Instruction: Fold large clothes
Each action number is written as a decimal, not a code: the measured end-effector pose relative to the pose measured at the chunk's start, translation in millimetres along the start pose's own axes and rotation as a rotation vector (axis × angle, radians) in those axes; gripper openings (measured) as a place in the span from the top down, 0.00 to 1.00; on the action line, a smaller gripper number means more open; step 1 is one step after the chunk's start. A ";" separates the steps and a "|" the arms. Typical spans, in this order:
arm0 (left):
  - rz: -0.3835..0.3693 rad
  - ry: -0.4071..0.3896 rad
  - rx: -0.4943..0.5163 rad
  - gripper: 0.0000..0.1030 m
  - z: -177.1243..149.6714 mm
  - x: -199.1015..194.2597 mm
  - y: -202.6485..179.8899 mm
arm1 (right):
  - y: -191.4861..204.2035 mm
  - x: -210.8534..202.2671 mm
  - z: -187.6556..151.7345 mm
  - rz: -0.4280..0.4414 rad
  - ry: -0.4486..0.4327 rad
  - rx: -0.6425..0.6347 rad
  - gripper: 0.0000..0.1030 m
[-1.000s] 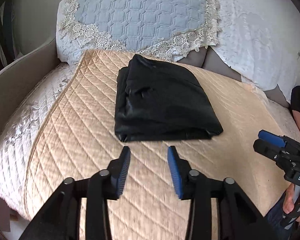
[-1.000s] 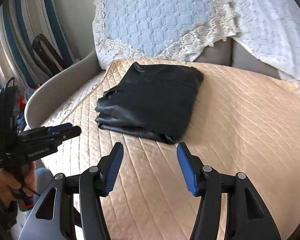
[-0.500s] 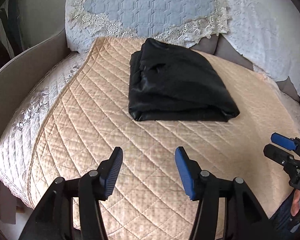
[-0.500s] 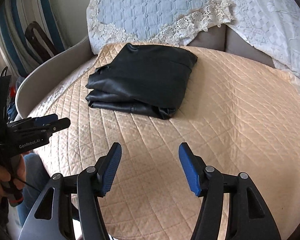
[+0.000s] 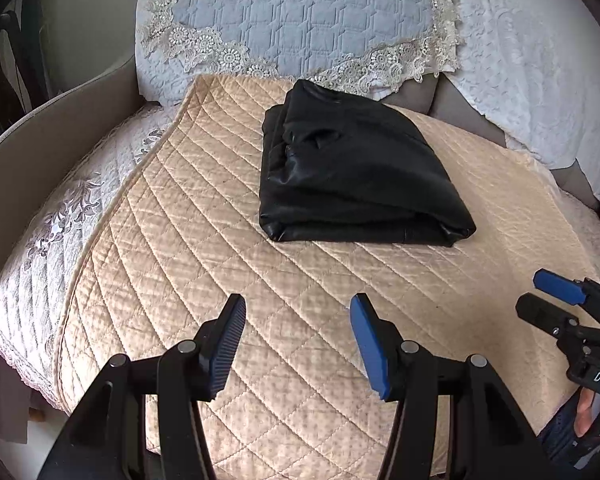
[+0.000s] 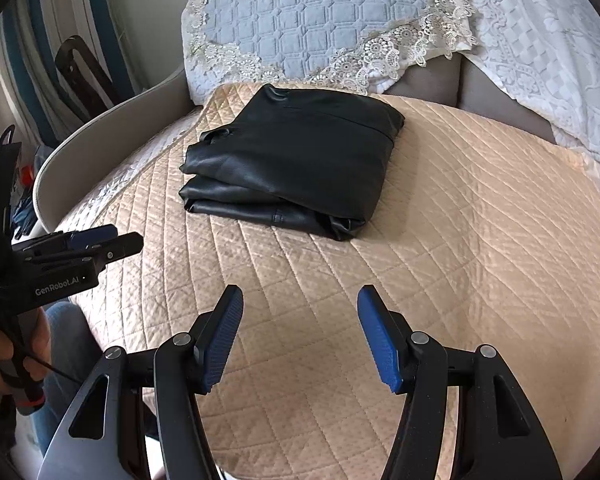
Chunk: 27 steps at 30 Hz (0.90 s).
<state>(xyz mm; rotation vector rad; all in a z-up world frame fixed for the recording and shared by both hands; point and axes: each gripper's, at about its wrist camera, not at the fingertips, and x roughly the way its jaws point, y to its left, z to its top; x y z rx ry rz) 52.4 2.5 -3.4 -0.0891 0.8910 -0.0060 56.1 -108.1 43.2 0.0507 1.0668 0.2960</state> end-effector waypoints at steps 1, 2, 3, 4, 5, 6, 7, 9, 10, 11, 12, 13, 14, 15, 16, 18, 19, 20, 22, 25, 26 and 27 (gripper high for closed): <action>0.006 -0.002 -0.003 0.45 0.5 -0.1 -0.2 | 0.8 0.0 0.1 0.001 0.000 -0.002 0.41; 0.010 -0.006 -0.004 0.45 0.4 -0.9 -0.2 | 1.7 -0.1 0.3 0.002 0.000 -0.003 0.41; 0.010 -0.006 -0.004 0.45 0.4 -1.3 -0.1 | 2.3 0.0 0.5 0.002 0.001 -0.004 0.41; 0.011 -0.006 -0.004 0.45 0.2 -1.7 -0.2 | 3.0 0.2 0.5 0.002 0.002 -0.004 0.41; 0.017 -0.007 -0.002 0.45 -0.1 -2.0 -0.4 | 3.4 0.4 0.6 0.003 0.003 -0.005 0.41; 0.021 -0.007 0.000 0.45 -0.1 -2.0 -0.5 | 3.9 0.4 0.6 0.004 0.003 -0.006 0.41; 0.021 -0.007 0.001 0.45 -0.4 -2.0 -0.6 | 4.2 0.4 0.7 0.004 0.002 -0.007 0.41; 0.021 -0.006 0.000 0.45 -1.0 -2.8 -1.0 | 4.8 0.4 1.0 0.005 0.003 -0.008 0.41; 0.023 -0.008 0.001 0.45 -1.4 -3.5 -1.2 | 5.1 0.6 1.2 0.006 0.003 -0.008 0.41; 0.024 -0.011 0.002 0.45 -1.5 -3.8 -1.4 | 5.3 0.5 1.4 0.005 0.003 -0.010 0.41; 0.025 -0.011 0.001 0.45 -1.5 -4.0 -1.3 | 5.7 0.5 1.5 0.005 0.004 -0.011 0.41; 0.023 -0.009 -0.001 0.45 -1.6 -3.9 -1.3 | 5.9 0.8 1.4 0.005 0.005 -0.011 0.41; 0.021 -0.009 -0.004 0.45 -1.5 -4.0 -1.4 | 5.9 1.0 1.4 0.006 0.006 -0.010 0.41; 0.020 -0.009 -0.005 0.45 -1.4 -4.0 -1.6 | 6.2 1.1 1.4 0.007 0.006 -0.011 0.41; 0.021 -0.009 -0.005 0.45 -1.4 -4.0 -1.9 | 6.3 1.1 1.4 0.007 0.006 -0.011 0.41; 0.020 -0.010 -0.003 0.45 -1.4 -4.3 -2.0 | 6.4 1.2 1.4 0.009 0.007 -0.010 0.41; 0.023 -0.011 -0.001 0.45 -1.1 -4.4 -2.1 | 6.5 1.6 1.8 0.009 0.007 -0.011 0.41; 0.026 -0.012 0.002 0.45 -0.9 -4.3 -2.4 | 6.6 1.7 1.8 0.009 0.008 -0.011 0.41; 0.024 -0.011 0.000 0.45 -0.4 -4.3 -2.7 | 6.7 1.7 2.0 0.010 0.008 -0.010 0.41; 0.025 -0.009 -0.004 0.45 -0.2 -4.1 -2.9 | 7.2 2.0 1.9 0.010 0.008 -0.010 0.41; 0.024 -0.008 -0.004 0.45 -0.3 -3.9 -2.7 | 7.2 2.1 2.0 0.011 0.008 -0.011 0.41; 0.022 -0.009 -0.004 0.45 -0.4 -4.0 -2.6 | 7.3 2.2 1.9 0.010 0.009 -0.011 0.41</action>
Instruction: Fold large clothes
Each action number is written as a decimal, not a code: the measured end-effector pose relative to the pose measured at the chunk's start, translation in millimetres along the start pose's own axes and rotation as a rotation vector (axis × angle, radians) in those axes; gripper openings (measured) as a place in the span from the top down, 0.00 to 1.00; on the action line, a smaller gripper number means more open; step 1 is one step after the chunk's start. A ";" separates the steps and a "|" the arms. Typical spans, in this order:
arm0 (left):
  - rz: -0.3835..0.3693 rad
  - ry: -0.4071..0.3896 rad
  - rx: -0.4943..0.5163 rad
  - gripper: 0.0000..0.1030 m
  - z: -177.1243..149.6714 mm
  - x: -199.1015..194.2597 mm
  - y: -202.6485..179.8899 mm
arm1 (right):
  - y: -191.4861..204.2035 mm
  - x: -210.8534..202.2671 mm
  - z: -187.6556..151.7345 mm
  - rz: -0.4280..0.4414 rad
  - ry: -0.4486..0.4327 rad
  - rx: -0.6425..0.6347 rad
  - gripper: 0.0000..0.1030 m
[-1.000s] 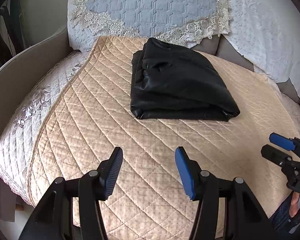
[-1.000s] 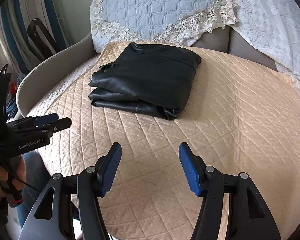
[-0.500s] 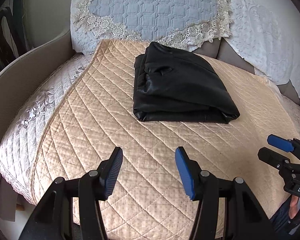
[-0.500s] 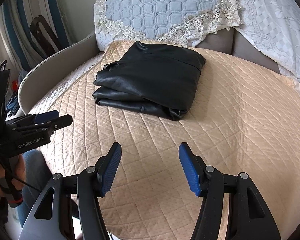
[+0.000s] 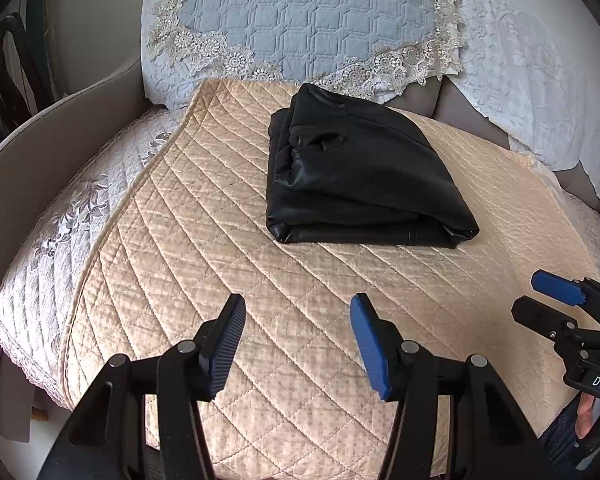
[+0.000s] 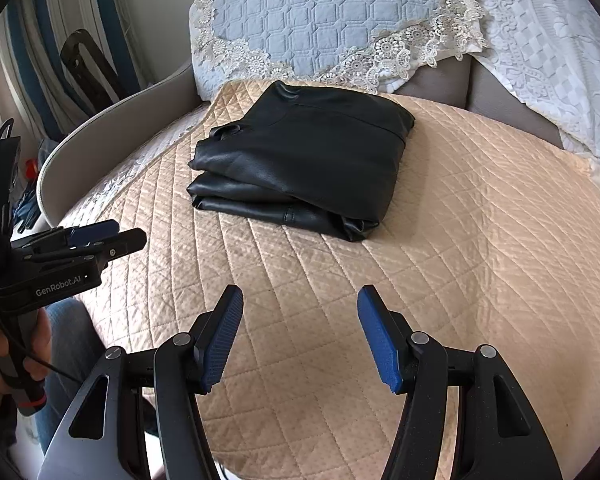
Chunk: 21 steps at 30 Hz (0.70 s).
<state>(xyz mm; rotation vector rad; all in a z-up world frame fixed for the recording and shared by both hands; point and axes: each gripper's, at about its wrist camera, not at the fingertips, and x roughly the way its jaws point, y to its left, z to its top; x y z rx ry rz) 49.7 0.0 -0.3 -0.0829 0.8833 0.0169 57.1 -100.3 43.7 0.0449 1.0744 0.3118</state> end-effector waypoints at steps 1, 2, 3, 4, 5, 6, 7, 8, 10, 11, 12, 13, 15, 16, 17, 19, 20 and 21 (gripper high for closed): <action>0.001 0.000 0.001 0.45 0.1 0.0 0.1 | 0.3 -0.2 0.0 -0.001 -0.001 -0.001 0.41; 0.001 0.000 0.002 0.45 -0.2 0.0 0.2 | 0.8 0.0 0.0 -0.001 0.000 -0.002 0.41; 0.001 0.000 0.001 0.45 -0.2 0.0 0.1 | 0.7 0.3 0.1 -0.001 0.000 -0.001 0.41; 0.000 0.001 0.000 0.45 -0.5 0.1 0.2 | 0.7 0.2 0.1 0.000 0.000 0.000 0.41; 0.000 0.001 0.000 0.45 -0.5 0.1 0.3 | 0.5 0.3 0.1 0.002 -0.001 -0.001 0.41; 0.000 0.002 0.000 0.45 -0.5 0.1 0.4 | 0.5 0.6 0.0 0.003 0.000 -0.001 0.41; 0.000 0.002 0.000 0.45 -0.5 0.1 0.3 | 0.7 0.8 0.0 0.003 0.001 -0.001 0.41; -0.001 0.002 0.000 0.45 -1.2 -0.1 0.1 | 0.8 0.8 0.0 0.004 0.000 -0.001 0.41; -0.003 0.003 -0.002 0.44 -1.6 0.1 1.0 | 1.0 0.7 0.1 0.005 0.000 -0.001 0.41; -0.004 0.005 -0.004 0.44 -1.8 0.3 1.5 | 1.4 0.7 0.1 0.005 0.000 -0.003 0.41; -0.006 0.007 -0.006 0.44 -1.9 0.6 2.0 | 1.5 0.6 0.1 0.005 0.000 -0.004 0.41; -0.006 0.007 -0.009 0.44 -2.1 0.6 2.4 | 1.8 0.6 0.1 0.005 0.000 -0.004 0.41; -0.006 0.006 -0.011 0.44 -2.5 0.5 2.6 | 1.9 0.8 -0.4 0.006 0.000 -0.004 0.41; -0.005 0.007 -0.011 0.44 -2.6 0.5 2.4 | 2.0 0.6 -0.3 0.005 0.000 -0.004 0.41; -0.004 0.006 -0.010 0.44 -2.7 0.1 2.1 | 2.3 0.5 -0.5 0.006 0.000 -0.003 0.41; -0.002 0.003 -0.008 0.44 -2.6 -0.5 1.5 | 1.6 0.6 -0.2 0.007 0.000 -0.005 0.41; 0.000 0.002 -0.007 0.44 -2.7 -0.7 1.2 | 1.9 0.9 -0.4 0.007 0.001 -0.005 0.41; 0.000 0.002 -0.006 0.44 -2.5 -0.8 1.1 | 1.9 0.7 -0.3 0.008 0.000 -0.005 0.41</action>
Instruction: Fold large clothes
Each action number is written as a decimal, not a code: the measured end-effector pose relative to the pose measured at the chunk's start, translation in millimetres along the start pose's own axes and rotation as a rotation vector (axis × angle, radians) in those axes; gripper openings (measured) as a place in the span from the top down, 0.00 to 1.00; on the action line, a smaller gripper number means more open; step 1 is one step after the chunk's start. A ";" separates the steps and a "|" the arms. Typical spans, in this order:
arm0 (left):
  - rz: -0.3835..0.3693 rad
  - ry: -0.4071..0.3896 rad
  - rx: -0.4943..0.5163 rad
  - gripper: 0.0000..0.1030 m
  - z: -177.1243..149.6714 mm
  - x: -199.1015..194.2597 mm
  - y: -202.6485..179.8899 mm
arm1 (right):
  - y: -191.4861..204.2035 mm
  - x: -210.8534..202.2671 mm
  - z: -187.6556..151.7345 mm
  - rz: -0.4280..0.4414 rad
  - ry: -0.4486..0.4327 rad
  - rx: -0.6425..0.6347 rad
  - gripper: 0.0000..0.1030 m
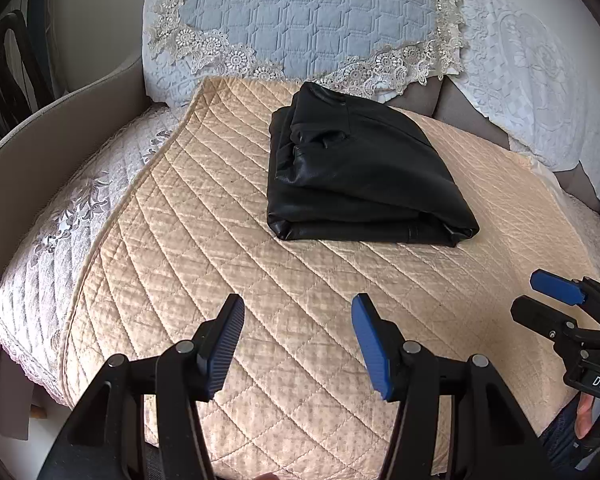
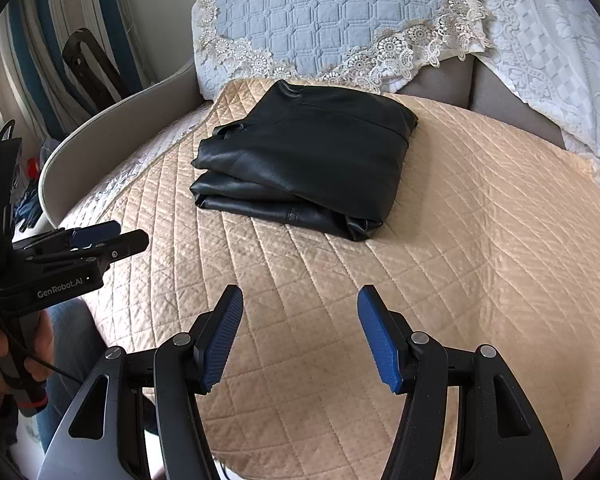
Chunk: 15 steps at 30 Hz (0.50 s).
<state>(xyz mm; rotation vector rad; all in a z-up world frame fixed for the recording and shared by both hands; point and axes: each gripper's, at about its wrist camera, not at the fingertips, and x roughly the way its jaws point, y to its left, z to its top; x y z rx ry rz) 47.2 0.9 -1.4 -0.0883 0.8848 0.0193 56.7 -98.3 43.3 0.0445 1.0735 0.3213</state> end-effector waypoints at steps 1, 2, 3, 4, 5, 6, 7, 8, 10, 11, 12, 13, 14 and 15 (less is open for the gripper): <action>0.000 -0.001 0.001 0.44 -0.2 0.0 -0.3 | 0.0 0.0 -0.1 0.001 0.000 0.000 0.41; 0.001 0.000 0.002 0.44 -0.4 0.3 -0.5 | 0.0 0.1 -0.3 0.001 0.000 -0.001 0.41; 0.001 0.001 0.003 0.44 -0.6 0.6 -0.6 | -0.1 0.3 -0.4 0.001 0.000 0.000 0.41; 0.001 0.002 0.004 0.44 -0.8 0.9 -0.8 | 0.0 0.1 -0.3 0.001 0.000 0.001 0.41; 0.003 0.003 0.005 0.44 -1.0 1.1 -1.0 | -0.1 0.1 -0.4 0.002 -0.001 0.001 0.41; 0.001 0.003 0.005 0.44 -0.9 1.2 -0.7 | 0.0 0.3 -0.5 0.001 0.000 0.001 0.41; 0.000 0.004 0.005 0.44 -1.0 1.5 -0.7 | 0.3 0.4 -0.6 0.001 0.000 0.001 0.41; -0.001 0.006 0.006 0.44 -0.9 2.0 -0.5 | 0.6 0.4 -0.9 0.001 0.001 0.001 0.41; -0.002 0.008 0.009 0.44 -0.8 2.7 -0.4 | 0.1 0.4 -0.6 0.002 0.000 0.001 0.41; 0.002 0.007 0.012 0.44 -0.8 2.8 -0.7 | 0.2 0.4 -0.8 0.002 -0.001 0.001 0.41; 0.005 0.007 0.015 0.44 -0.8 2.9 -1.0 | 0.3 0.4 -1.0 0.002 -0.001 0.001 0.41; 0.006 0.006 0.017 0.44 -0.7 3.1 -1.1 | 0.4 0.4 -1.0 0.002 0.000 0.001 0.41; 0.007 0.006 0.018 0.44 -0.5 3.0 -1.2 | 0.3 0.2 -1.2 0.002 0.000 0.001 0.41; 0.007 0.006 0.018 0.44 -0.5 3.0 -1.2 | 0.0 0.2 -0.9 0.002 -0.001 0.001 0.41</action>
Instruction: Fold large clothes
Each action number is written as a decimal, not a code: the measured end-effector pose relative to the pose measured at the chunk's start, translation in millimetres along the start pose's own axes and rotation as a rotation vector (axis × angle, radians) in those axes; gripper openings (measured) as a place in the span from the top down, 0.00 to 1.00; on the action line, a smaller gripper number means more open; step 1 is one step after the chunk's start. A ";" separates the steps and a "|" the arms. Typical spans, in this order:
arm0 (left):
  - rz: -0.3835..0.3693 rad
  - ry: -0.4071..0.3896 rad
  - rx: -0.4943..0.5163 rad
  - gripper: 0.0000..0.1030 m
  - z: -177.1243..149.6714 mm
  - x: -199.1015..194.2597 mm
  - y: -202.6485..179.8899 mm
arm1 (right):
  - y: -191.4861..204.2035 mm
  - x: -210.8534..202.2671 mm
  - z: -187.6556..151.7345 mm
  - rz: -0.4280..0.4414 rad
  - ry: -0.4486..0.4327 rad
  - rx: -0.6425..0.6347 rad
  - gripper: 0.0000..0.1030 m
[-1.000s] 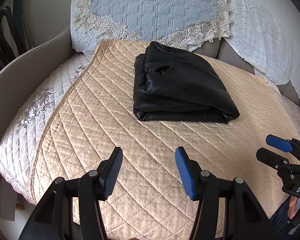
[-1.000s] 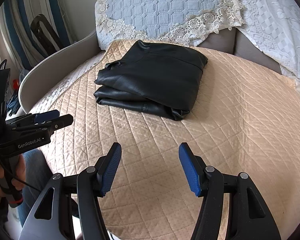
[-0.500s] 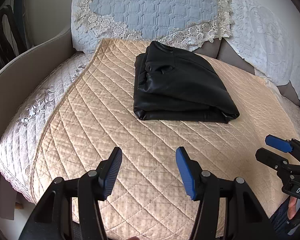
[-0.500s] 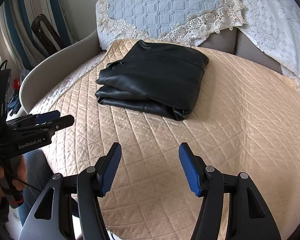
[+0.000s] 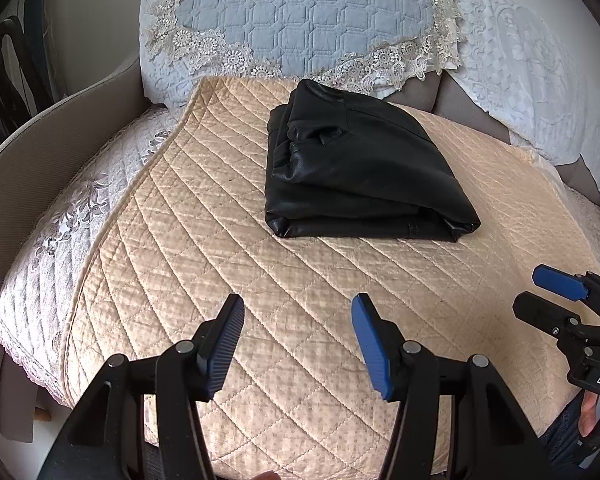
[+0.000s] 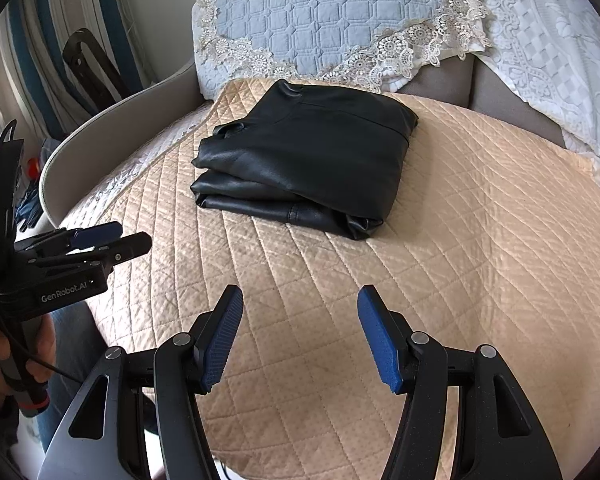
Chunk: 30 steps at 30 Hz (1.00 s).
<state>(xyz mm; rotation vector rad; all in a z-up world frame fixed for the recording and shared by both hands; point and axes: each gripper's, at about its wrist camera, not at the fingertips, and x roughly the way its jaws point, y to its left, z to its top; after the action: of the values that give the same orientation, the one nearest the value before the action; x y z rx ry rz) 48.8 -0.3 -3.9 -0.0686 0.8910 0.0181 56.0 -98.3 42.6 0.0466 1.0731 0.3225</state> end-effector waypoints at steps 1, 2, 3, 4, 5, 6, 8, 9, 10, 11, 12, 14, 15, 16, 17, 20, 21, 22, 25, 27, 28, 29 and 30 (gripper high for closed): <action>-0.001 0.001 0.000 0.44 0.2 0.0 0.3 | 0.2 -0.1 -0.4 0.000 0.000 0.000 0.41; 0.000 0.002 0.000 0.44 0.3 0.3 0.5 | 0.1 0.1 -0.3 -0.001 0.001 0.001 0.41; 0.000 0.004 -0.001 0.44 0.2 0.5 0.7 | 0.3 -0.1 -0.4 0.000 0.001 0.002 0.41; 0.000 0.005 -0.002 0.44 0.0 0.5 1.0 | 0.2 0.0 -0.4 -0.001 0.001 0.001 0.41; 0.004 0.006 -0.002 0.44 -0.2 0.6 1.0 | 0.3 0.0 -0.5 -0.002 0.001 0.001 0.41; 0.005 0.007 -0.002 0.44 -0.5 0.6 0.9 | 0.3 -0.2 -0.8 -0.002 0.001 0.001 0.41; 0.001 0.010 -0.005 0.44 -0.6 0.7 1.3 | 0.2 -0.2 -0.9 -0.001 0.001 0.002 0.41; 0.002 0.011 -0.005 0.44 -0.6 0.9 1.1 | 0.1 -0.2 -0.8 -0.002 0.001 0.001 0.41; 0.002 0.010 -0.005 0.44 -0.5 0.8 0.9 | -0.1 -0.1 -0.7 -0.002 0.002 0.001 0.41; 0.000 0.010 -0.005 0.44 -0.5 0.8 0.9 | 0.0 0.0 -0.8 -0.001 0.002 0.001 0.41; 0.000 0.010 -0.005 0.44 -0.4 0.8 0.9 | 0.2 -0.5 -1.1 0.000 0.001 0.001 0.41; 0.002 0.008 -0.004 0.44 -0.3 0.6 0.5 | 0.2 -0.4 -1.4 -0.001 0.001 0.001 0.41; 0.001 0.009 -0.003 0.44 0.1 0.7 0.4 | 0.0 -0.4 -1.6 -0.001 0.002 0.002 0.41; -0.001 0.008 -0.003 0.44 0.1 0.5 0.4 | -0.7 -0.4 -1.5 0.000 0.003 0.003 0.41; 0.001 0.007 -0.002 0.44 0.3 0.4 0.4 | -0.3 -0.6 -1.9 0.000 0.003 0.003 0.41; 0.001 0.007 -0.003 0.44 0.6 0.3 0.4 | -0.6 -0.3 -1.9 0.000 0.004 0.003 0.41; 0.001 0.007 -0.003 0.44 0.6 0.3 0.4 | -0.9 -0.5 -1.7 0.001 0.004 0.003 0.41; 0.002 0.007 -0.003 0.44 0.4 0.1 0.2 | -0.6 -0.7 -2.1 0.002 0.004 0.003 0.41; -0.001 0.009 -0.003 0.44 0.3 0.2 0.2 | -0.5 -0.9 -2.1 0.003 0.005 0.003 0.41; -0.001 0.008 -0.001 0.44 0.2 0.2 0.0 | -0.8 -1.0 -2.0 0.005 0.006 0.004 0.41; -0.001 0.008 0.000 0.44 0.2 0.2 -0.2 | -0.7 -0.8 -2.0 0.004 0.006 0.003 0.41; -0.001 0.008 -0.001 0.44 0.2 0.2 -0.1 | -0.6 -1.1 -2.2 0.003 0.007 0.002 0.41; -0.001 0.008 -0.002 0.44 0.1 0.1 -0.4 | -0.8 -0.7 -2.0 0.004 0.007 0.002 0.41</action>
<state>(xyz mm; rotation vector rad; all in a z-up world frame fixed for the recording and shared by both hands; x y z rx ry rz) 48.9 -0.7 -4.0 -0.0709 0.8988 0.0180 54.2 -99.6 42.1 0.0494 1.0798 0.3260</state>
